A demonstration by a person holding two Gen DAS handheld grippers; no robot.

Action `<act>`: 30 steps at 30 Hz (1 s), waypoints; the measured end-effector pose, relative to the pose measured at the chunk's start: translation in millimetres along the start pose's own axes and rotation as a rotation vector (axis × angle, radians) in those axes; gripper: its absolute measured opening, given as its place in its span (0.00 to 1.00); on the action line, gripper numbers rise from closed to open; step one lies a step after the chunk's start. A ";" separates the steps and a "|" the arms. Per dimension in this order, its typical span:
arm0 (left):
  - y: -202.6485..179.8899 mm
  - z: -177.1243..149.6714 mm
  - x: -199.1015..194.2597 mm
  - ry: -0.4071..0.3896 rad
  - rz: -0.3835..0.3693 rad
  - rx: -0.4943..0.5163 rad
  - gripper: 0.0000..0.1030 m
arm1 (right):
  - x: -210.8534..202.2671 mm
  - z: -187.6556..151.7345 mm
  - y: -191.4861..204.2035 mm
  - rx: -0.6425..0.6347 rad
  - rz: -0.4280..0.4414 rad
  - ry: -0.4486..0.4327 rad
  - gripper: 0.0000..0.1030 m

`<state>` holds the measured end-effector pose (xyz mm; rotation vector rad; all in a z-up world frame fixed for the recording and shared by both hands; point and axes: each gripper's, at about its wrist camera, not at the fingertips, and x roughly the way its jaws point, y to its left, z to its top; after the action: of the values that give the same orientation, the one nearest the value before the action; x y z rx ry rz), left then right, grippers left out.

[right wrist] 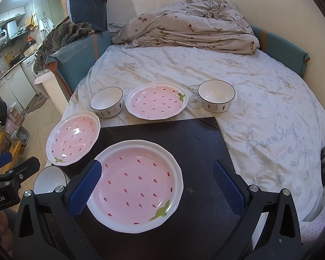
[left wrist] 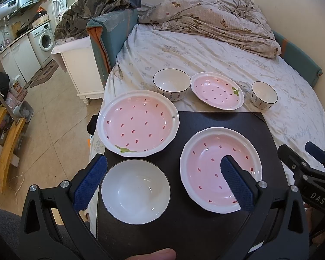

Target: Organize plates and bowls

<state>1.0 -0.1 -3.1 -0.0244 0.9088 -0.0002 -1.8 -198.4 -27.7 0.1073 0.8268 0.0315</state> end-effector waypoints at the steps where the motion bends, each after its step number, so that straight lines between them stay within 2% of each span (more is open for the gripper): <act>1: -0.1 0.0 0.0 -0.001 0.000 0.000 1.00 | -0.2 -0.1 0.7 0.000 0.000 0.000 1.00; 30: 0.6 -1.0 1.5 0.002 0.003 0.000 1.00 | 0.9 -0.1 -0.8 0.000 0.000 0.001 1.00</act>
<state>1.1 0.4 -5.0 -0.0231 0.9109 0.0020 -1.2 -199.1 -28.5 0.1073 0.8281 0.0321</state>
